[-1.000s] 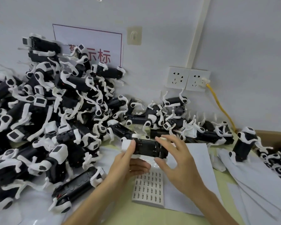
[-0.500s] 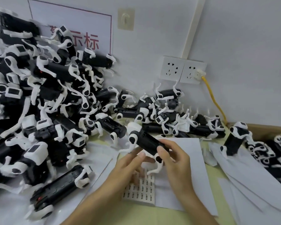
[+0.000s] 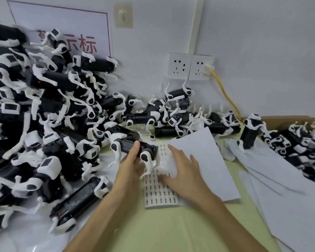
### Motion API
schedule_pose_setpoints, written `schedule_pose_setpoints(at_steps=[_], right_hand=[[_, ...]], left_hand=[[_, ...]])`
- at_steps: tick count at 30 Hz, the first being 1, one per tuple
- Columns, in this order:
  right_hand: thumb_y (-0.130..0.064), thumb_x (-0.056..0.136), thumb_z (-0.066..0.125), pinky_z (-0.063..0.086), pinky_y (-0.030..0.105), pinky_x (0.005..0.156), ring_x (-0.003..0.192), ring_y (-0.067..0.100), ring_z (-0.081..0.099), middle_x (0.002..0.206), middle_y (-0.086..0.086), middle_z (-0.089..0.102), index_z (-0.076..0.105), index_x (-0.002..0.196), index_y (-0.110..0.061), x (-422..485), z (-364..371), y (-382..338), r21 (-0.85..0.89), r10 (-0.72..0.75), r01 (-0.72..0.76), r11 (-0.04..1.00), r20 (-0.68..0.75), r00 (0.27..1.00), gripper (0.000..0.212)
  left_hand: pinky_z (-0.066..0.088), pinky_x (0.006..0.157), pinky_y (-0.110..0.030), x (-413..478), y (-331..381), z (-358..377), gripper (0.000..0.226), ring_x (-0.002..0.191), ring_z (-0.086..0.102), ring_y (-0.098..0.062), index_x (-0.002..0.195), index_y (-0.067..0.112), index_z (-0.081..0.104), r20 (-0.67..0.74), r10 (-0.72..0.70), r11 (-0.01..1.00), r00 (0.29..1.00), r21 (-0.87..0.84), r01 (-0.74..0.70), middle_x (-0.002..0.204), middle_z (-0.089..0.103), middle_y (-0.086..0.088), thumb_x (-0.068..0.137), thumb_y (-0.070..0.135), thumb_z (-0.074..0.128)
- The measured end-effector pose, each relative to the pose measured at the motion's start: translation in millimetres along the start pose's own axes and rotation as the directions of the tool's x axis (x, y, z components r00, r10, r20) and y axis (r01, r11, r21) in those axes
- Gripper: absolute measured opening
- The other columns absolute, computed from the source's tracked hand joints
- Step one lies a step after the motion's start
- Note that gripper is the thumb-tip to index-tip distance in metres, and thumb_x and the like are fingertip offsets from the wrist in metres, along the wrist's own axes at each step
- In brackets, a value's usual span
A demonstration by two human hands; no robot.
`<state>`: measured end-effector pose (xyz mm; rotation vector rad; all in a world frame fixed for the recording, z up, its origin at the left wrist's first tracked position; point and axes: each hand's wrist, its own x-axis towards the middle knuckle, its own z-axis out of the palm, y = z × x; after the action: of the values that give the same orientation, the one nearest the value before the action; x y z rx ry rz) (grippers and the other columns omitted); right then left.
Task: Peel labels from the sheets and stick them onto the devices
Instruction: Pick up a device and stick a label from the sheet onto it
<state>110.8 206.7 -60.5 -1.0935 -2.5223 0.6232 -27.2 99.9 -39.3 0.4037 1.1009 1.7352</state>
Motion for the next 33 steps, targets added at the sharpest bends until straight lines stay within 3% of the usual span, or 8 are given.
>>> schedule_pose_setpoints(at_steps=[3,7,11,15,20,25,31,33], right_hand=[[-0.041,0.084,0.075,0.005,0.042,0.128,0.152,0.012,0.025,0.157,-0.010,0.042,0.016,0.157,-0.042,-0.6,0.1,-1.5,0.127,-0.019,0.024,0.992,-0.039,0.999,0.094],[-0.009,0.083,0.078,0.044,0.036,0.110,0.125,0.006,0.055,0.140,-0.021,0.057,0.034,0.149,-0.045,-7.4,-10.1,3.1,0.325,-0.027,0.065,0.944,-0.120,0.992,0.087],[0.002,0.080,0.082,0.062,0.034,0.080,0.090,0.014,0.075,0.129,-0.010,0.057,0.047,0.135,-0.043,-7.9,-5.9,-7.9,0.726,0.074,0.030,0.687,-0.111,0.991,0.080],[-0.034,0.085,0.081,0.039,0.027,0.108,0.132,0.010,0.048,0.147,-0.011,0.045,0.038,0.149,-0.035,-3.7,-3.3,1.0,0.279,0.065,0.038,0.959,-0.349,0.935,0.077],[-0.056,0.090,0.066,-0.006,0.040,0.125,0.158,0.013,0.000,0.170,-0.008,0.013,0.003,0.162,-0.031,2.2,4.0,10.0,0.038,0.038,-0.035,0.999,-0.074,0.997,0.099],[-0.025,0.082,0.080,0.025,0.036,0.121,0.135,0.009,0.044,0.139,-0.019,0.050,0.039,0.149,-0.037,1.4,1.9,9.0,0.221,-0.003,0.057,0.974,-0.235,0.972,0.079],[-0.030,0.083,0.080,0.044,0.038,0.105,0.118,0.002,0.047,0.123,-0.025,0.046,0.062,0.129,-0.036,-3.5,-0.8,4.5,0.210,-0.157,0.223,0.952,-0.289,0.944,0.050],[-0.035,0.081,0.081,0.045,0.037,0.102,0.115,0.005,0.049,0.119,-0.021,0.049,0.068,0.121,-0.033,-3.5,-1.9,3.7,0.173,-0.182,0.255,0.951,-0.352,0.918,0.042]], left_hand=[[0.050,0.099,-0.044,-0.1,1.7,-1.7,0.067,0.108,0.075,-0.020,0.118,0.024,0.079,0.003,0.038,0.999,0.999,-0.002,-0.038,0.120,0.077,-0.006,0.070,0.071,0.080],[0.059,0.078,-0.032,1.7,4.6,-4.1,0.049,0.098,0.077,-0.018,0.097,0.020,0.085,0.054,0.081,0.997,0.995,-0.025,-0.080,0.109,0.080,-0.005,0.078,0.064,0.075],[0.051,0.090,-0.037,7.3,2.4,-8.8,0.049,0.092,0.075,-0.017,0.093,0.021,0.084,0.057,0.139,0.990,0.989,-0.004,-0.139,0.094,0.078,-0.002,0.072,0.065,0.081],[0.053,0.086,-0.033,7.2,1.3,-9.8,0.040,0.084,0.075,-0.015,0.090,0.022,0.085,0.043,0.157,0.987,0.987,-0.020,-0.156,0.092,0.079,-0.002,0.083,0.058,0.071],[0.059,0.083,-0.032,3.7,-0.2,-6.6,0.041,0.069,0.071,-0.020,0.098,0.005,0.074,0.114,0.184,0.978,0.976,-0.115,-0.171,0.065,0.068,-0.008,0.094,0.046,0.070],[0.046,0.094,-0.040,5.0,3.1,-9.2,0.042,0.086,0.064,-0.028,0.100,0.004,0.069,0.044,0.130,0.971,0.991,-0.208,-0.118,0.085,0.069,-0.015,0.095,0.045,0.060],[0.028,0.107,-0.046,3.8,1.5,-7.9,0.077,0.110,0.033,-0.033,0.129,-0.011,0.056,0.089,0.007,0.959,0.996,-0.282,0.019,0.134,0.042,-0.026,0.089,0.053,0.071],[0.030,0.109,-0.047,2.6,-1.5,-8.1,0.079,0.106,0.044,-0.036,0.136,-0.010,0.058,0.109,-0.022,0.958,0.994,-0.281,0.051,0.134,0.051,-0.026,0.092,0.055,0.067]])
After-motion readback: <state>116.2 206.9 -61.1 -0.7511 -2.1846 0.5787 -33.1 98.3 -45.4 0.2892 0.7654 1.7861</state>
